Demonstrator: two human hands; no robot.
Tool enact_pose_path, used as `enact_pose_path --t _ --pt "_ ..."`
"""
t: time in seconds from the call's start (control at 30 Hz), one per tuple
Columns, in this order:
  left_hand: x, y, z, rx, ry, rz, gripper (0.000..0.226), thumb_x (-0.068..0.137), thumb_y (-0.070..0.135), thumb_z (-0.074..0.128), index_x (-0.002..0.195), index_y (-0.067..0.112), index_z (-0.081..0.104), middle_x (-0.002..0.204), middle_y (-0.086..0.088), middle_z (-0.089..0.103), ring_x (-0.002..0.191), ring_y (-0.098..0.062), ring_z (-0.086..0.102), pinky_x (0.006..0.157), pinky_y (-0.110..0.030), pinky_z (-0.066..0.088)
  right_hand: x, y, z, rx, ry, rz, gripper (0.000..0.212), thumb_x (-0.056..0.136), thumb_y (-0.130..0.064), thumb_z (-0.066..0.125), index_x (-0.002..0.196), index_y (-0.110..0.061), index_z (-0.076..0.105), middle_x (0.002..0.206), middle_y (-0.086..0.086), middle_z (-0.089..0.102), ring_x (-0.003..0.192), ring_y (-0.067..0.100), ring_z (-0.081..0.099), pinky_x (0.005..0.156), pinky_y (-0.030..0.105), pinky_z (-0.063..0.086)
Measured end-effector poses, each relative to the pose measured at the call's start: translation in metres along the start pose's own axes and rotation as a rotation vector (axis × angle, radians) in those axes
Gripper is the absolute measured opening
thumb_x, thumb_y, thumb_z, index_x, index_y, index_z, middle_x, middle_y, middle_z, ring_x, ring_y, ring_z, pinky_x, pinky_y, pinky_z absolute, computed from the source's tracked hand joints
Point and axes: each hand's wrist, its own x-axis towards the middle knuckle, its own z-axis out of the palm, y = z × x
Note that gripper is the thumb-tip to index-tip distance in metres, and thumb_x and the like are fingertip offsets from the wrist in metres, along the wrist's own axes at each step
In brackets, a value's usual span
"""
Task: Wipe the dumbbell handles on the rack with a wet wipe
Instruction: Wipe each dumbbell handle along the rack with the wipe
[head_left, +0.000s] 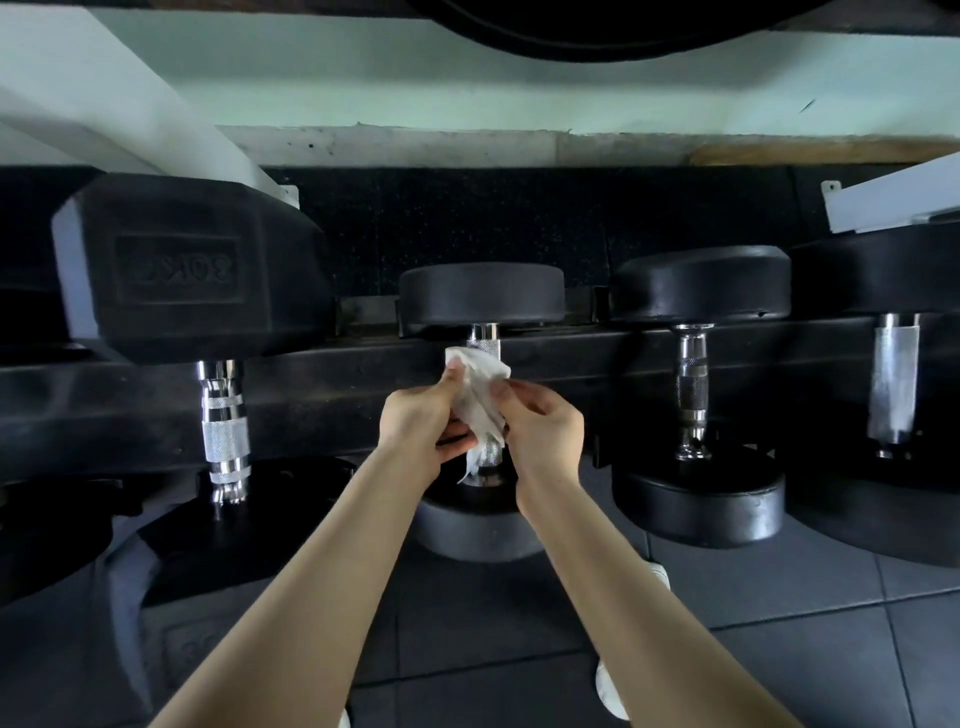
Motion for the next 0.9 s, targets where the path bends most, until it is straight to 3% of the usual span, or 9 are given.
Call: enact_pose_path --t 0.13,0.23,0.33,0.5,0.6,0.67,0.73,0.8,0.9 --pt "0.011 0.007 0.004 -0.055 0.051 -0.176 0.016 0.082 0.020 0.072 0.076 0.009 0.062 0.067 -0.007 0.063 0.056 -0.018 0.061 0.041 -0.030 0.051 0.012 -0.003 0.007 0.094 0.041 0.124 0.020 0.077 -0.028 0.078 0.087 -0.014 0.068 0.085 0.002 0.072 0.081 0.018 0.069 0.065 0.026 0.053" --pt "0.020 0.007 0.006 -0.066 0.093 -0.162 0.012 0.081 0.010 0.072 0.078 0.008 0.060 0.068 -0.007 0.062 0.056 -0.017 0.060 0.038 -0.027 0.051 0.021 -0.006 0.002 0.162 -0.045 0.210 0.022 0.075 -0.018 0.080 0.090 -0.010 0.066 0.088 0.008 0.072 0.081 0.025 0.070 0.064 0.032 0.056" --pt "0.021 -0.001 0.009 -0.059 0.202 -0.024 0.019 0.078 0.001 0.072 0.081 0.010 0.055 0.076 -0.010 0.063 0.061 -0.022 0.064 0.045 -0.030 0.056 0.025 -0.006 -0.003 0.165 -0.091 0.193 0.020 0.074 -0.013 0.080 0.088 -0.010 0.065 0.089 0.010 0.071 0.082 0.027 0.070 0.058 0.029 0.052" --pt "-0.004 -0.026 0.013 0.159 0.399 0.435 0.025 0.083 0.003 0.062 0.067 0.022 0.054 0.069 0.003 0.060 0.069 -0.019 0.063 0.063 -0.036 0.058 0.021 0.003 0.005 0.075 0.047 0.071 0.009 0.077 -0.018 0.075 0.079 -0.019 0.066 0.086 0.001 0.072 0.083 0.021 0.070 0.082 0.042 0.057" --pt "-0.015 -0.036 0.011 0.230 0.341 0.542 0.036 0.085 -0.001 0.053 0.070 0.031 0.059 0.077 0.007 0.066 0.076 -0.012 0.064 0.070 -0.027 0.055 0.017 0.003 0.011 0.085 0.083 0.045 0.010 0.079 -0.015 0.070 0.073 -0.022 0.066 0.080 -0.002 0.071 0.081 0.020 0.069 0.083 0.043 0.056" --pt "-0.017 -0.039 0.009 0.266 0.297 0.545 0.040 0.085 -0.002 0.051 0.072 0.034 0.062 0.089 0.003 0.069 0.086 -0.013 0.065 0.080 -0.027 0.053 0.017 0.003 0.014 0.105 0.085 0.047 0.014 0.078 -0.013 0.072 0.070 -0.023 0.066 0.079 -0.003 0.070 0.081 0.019 0.069 0.084 0.042 0.056" --pt "-0.017 -0.038 0.006 0.222 0.230 0.511 0.034 0.087 0.003 0.053 0.075 0.033 0.063 0.097 0.003 0.068 0.092 -0.012 0.064 0.081 -0.023 0.052 0.016 0.003 0.015 0.114 0.076 0.034 0.013 0.079 -0.014 0.073 0.071 -0.023 0.067 0.081 -0.003 0.071 0.082 0.018 0.070 0.085 0.040 0.056" --pt "-0.018 -0.038 0.005 0.135 0.114 0.461 0.024 0.092 0.011 0.053 0.082 0.029 0.066 0.102 0.003 0.068 0.098 -0.012 0.064 0.078 -0.020 0.053 0.013 0.005 0.014 0.110 0.067 0.001 0.010 0.081 -0.014 0.072 0.076 -0.022 0.069 0.086 -0.001 0.072 0.085 0.017 0.069 0.085 0.036 0.056" --pt "-0.017 -0.039 0.005 0.115 -0.018 0.431 0.022 0.097 0.023 0.048 0.099 0.024 0.070 0.107 0.004 0.069 0.103 -0.008 0.063 0.091 -0.024 0.048 0.006 0.004 0.007 0.160 -0.010 -0.053 0.007 0.087 -0.014 0.066 0.091 -0.017 0.071 0.091 -0.002 0.072 0.088 0.012 0.069 0.082 0.024 0.055"
